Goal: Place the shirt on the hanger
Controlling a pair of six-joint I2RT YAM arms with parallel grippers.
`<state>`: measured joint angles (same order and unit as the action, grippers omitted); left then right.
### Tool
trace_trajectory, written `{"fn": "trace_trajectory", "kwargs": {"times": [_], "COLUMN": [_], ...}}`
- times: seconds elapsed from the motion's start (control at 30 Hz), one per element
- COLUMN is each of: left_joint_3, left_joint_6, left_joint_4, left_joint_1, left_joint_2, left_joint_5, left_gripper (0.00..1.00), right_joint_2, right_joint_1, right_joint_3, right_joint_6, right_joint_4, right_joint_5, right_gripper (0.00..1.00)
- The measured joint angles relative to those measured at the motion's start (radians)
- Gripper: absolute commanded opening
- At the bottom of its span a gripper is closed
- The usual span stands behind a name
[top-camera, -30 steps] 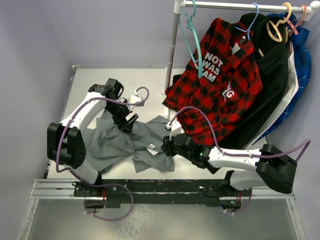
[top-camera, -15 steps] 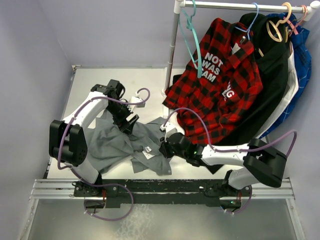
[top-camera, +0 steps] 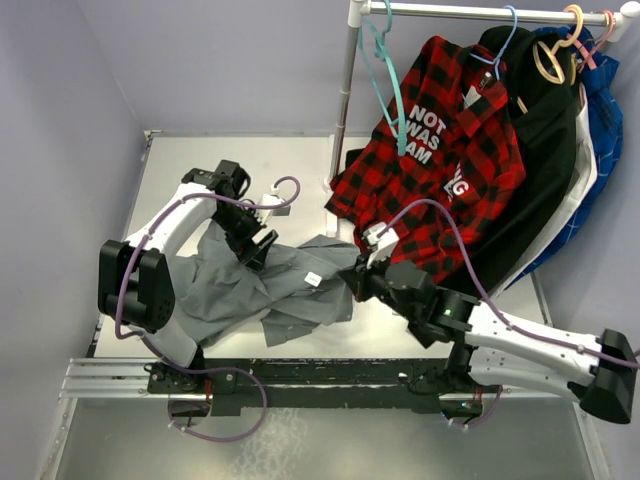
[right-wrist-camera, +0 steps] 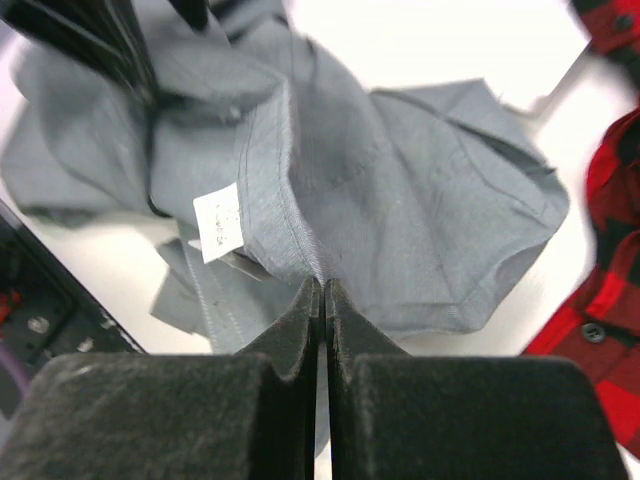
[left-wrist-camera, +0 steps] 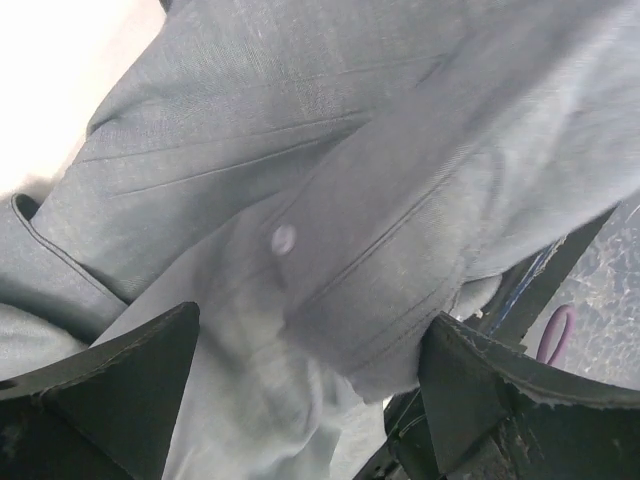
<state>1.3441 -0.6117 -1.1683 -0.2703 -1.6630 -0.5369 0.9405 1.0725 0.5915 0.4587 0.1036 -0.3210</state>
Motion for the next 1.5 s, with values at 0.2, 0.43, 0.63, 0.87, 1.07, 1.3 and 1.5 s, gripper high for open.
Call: {"fn": "trace_trajectory", "kwargs": {"times": [0.2, 0.43, 0.63, 0.87, 1.07, 1.3, 1.5], "left_joint_3": [0.002, 0.053, 0.087, 0.082, 0.081, 0.064, 0.032], "left_joint_6": [0.035, 0.097, 0.110, 0.095, 0.096, 0.077, 0.065], "left_joint_4": [-0.005, -0.024, -0.049, -0.072, -0.071, -0.102, -0.133], "left_joint_1": [-0.013, -0.048, -0.077, -0.084, -0.084, -0.085, -0.098], "left_joint_2": [0.000, 0.000, -0.001, -0.061, -0.117, -0.142, -0.142], "left_joint_5": [-0.023, -0.100, -0.175, -0.185, -0.185, -0.202, -0.216], "left_gripper": [0.82, 0.30, 0.63, 0.97, 0.71, 0.47, 0.33], "right_joint_2": [-0.112, -0.112, -0.109, -0.109, -0.108, -0.110, -0.105], "right_joint_1": [0.000, 0.000, 0.000, 0.000, 0.000, 0.000, 0.000], "right_joint_3": [0.014, -0.015, -0.040, -0.074, -0.102, -0.109, -0.110], "right_joint_6": [0.013, 0.041, 0.058, 0.079, 0.100, 0.109, 0.112], "right_joint_4": [-0.091, -0.130, -0.129, -0.113, -0.113, -0.108, -0.097], "right_joint_5": [-0.056, -0.081, -0.081, -0.068, -0.051, -0.050, -0.050], "right_gripper": [0.00, 0.00, 0.00, 0.00, 0.00, 0.00, 0.00]}}
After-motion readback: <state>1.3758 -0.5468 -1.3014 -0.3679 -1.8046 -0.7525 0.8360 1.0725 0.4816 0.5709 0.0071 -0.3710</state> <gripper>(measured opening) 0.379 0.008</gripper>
